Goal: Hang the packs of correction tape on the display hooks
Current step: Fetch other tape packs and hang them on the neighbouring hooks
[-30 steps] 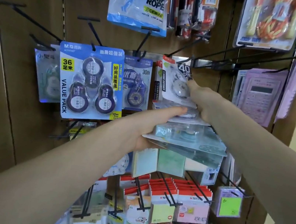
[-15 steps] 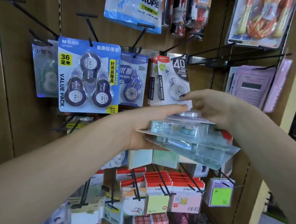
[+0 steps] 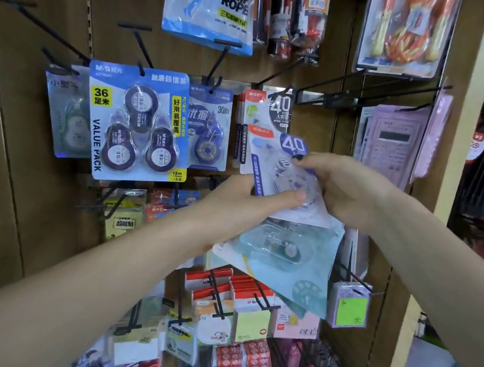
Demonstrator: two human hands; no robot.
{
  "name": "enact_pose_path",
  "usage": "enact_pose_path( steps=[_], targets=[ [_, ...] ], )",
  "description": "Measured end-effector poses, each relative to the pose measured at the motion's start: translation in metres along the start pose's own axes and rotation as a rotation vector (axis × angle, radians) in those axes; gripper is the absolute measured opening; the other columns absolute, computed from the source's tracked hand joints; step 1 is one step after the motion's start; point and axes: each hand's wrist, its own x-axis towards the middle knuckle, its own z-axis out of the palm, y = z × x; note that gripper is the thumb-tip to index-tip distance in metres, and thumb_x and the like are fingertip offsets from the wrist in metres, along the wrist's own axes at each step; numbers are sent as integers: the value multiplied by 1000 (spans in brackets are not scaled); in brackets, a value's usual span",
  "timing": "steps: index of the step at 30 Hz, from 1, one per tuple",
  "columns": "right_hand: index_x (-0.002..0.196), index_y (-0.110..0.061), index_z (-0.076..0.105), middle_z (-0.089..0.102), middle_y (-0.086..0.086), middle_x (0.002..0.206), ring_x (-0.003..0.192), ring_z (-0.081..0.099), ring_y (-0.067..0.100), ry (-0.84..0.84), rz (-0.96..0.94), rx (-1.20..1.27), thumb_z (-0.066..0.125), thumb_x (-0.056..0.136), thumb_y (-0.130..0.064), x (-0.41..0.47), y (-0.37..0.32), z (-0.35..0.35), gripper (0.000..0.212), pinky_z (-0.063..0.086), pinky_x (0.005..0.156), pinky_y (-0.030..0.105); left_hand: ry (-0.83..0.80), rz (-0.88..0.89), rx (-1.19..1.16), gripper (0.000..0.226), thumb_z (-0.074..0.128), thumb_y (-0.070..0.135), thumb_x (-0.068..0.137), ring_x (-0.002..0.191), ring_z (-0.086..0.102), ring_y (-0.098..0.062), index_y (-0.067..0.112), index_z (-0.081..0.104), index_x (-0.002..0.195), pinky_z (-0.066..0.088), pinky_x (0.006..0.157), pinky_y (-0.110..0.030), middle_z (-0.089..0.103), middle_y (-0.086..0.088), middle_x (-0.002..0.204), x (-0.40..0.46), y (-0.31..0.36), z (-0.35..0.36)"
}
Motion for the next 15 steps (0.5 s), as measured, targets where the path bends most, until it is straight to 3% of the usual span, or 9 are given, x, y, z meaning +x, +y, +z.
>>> enact_pose_path(
  steps=[5, 8, 10, 11, 13, 15],
  targets=[
    [127, -3, 70, 75, 20, 124, 109, 76, 33, 96, -228, 69, 68, 94, -2, 16, -5, -1, 34, 65, 88, 42, 76, 68, 101, 29, 73, 57, 88, 95, 71, 6, 37, 73, 108, 51, 78, -14, 77, 26, 99, 15, -1, -8],
    [133, -6, 66, 74, 19, 126, 115, 73, 35, 162, -313, 111, 72, 90, -1, 31, -11, -2, 44, 62, 95, 47, 84, 60, 115, 28, 67, 57, 93, 68, 65, 11, 33, 70, 108, 45, 60, -10, 72, 28, 77, 21, 0, -14],
    [135, -8, 64, 76, 15, 123, 111, 75, 31, 220, -359, 113, 73, 91, -1, 35, -16, -2, 45, 65, 88, 41, 110, 57, 145, 24, 61, 52, 99, 46, 52, 9, 31, 65, 89, 35, 45, -8, 58, 26, 53, 26, -3, -18],
    [135, -9, 63, 76, 14, 123, 110, 76, 29, 238, -376, 111, 73, 91, -1, 36, -18, -1, 46, 65, 86, 39, 128, 56, 150, 26, 59, 50, 101, 48, 52, 9, 29, 66, 87, 36, 47, -7, 61, 24, 57, 29, -3, -20],
    [136, -11, 61, 76, 11, 122, 108, 76, 27, 252, -394, 99, 73, 92, -3, 40, -20, 2, 46, 64, 89, 41, 137, 77, 148, 31, 57, 50, 102, 72, 60, 0, 24, 73, 105, 44, 68, -16, 73, 12, 89, 34, -4, -23],
    [135, -13, 62, 77, 9, 121, 108, 76, 26, 267, -393, 75, 75, 91, -5, 45, -20, 3, 46, 63, 94, 44, 128, 69, 151, 44, 55, 50, 103, 84, 56, -12, 13, 70, 120, 41, 75, -28, 64, 3, 98, 34, -1, -24]
  ],
)
